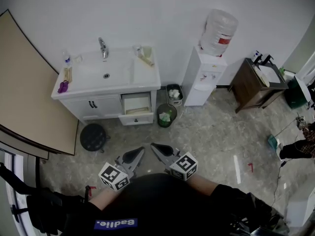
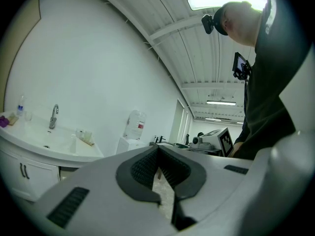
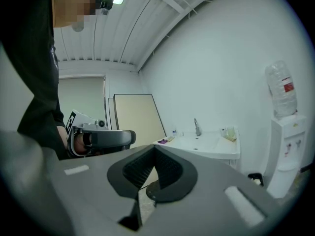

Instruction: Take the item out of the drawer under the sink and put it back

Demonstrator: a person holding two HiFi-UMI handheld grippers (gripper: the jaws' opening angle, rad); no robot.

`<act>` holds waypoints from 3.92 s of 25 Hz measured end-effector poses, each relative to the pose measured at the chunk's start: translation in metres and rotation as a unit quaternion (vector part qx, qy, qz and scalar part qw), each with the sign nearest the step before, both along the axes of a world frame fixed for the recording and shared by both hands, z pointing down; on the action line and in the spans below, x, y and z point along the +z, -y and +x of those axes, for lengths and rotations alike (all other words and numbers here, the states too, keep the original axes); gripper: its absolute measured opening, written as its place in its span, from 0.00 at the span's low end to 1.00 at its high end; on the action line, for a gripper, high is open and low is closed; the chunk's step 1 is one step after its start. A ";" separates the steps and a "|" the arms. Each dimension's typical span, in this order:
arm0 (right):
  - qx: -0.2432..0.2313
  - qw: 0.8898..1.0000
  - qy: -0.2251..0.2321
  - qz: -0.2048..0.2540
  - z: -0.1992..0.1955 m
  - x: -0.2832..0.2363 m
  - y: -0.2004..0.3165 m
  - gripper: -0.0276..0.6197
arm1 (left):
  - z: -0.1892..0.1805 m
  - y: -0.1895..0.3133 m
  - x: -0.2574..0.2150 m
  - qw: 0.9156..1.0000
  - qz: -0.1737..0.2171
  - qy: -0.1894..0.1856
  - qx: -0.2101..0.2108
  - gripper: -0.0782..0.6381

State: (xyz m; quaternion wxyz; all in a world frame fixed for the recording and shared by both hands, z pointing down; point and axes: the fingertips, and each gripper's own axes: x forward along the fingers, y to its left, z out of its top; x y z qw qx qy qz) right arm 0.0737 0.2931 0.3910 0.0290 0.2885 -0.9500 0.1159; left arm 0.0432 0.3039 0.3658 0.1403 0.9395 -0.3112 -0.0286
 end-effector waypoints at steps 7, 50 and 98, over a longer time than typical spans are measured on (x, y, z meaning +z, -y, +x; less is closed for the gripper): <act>-0.023 1.000 0.004 -0.002 0.028 0.001 -0.002 0.04 | 0.023 0.000 0.002 0.999 -0.003 0.003 -0.036 0.12; 0.015 0.999 -0.015 -0.032 -0.019 0.034 0.199 0.04 | -0.037 0.212 0.018 0.999 0.021 0.021 -0.013 0.12; -0.118 0.973 -0.148 -0.130 -0.079 0.189 0.396 0.04 | -0.076 0.367 0.034 0.994 -0.011 0.018 -0.112 0.12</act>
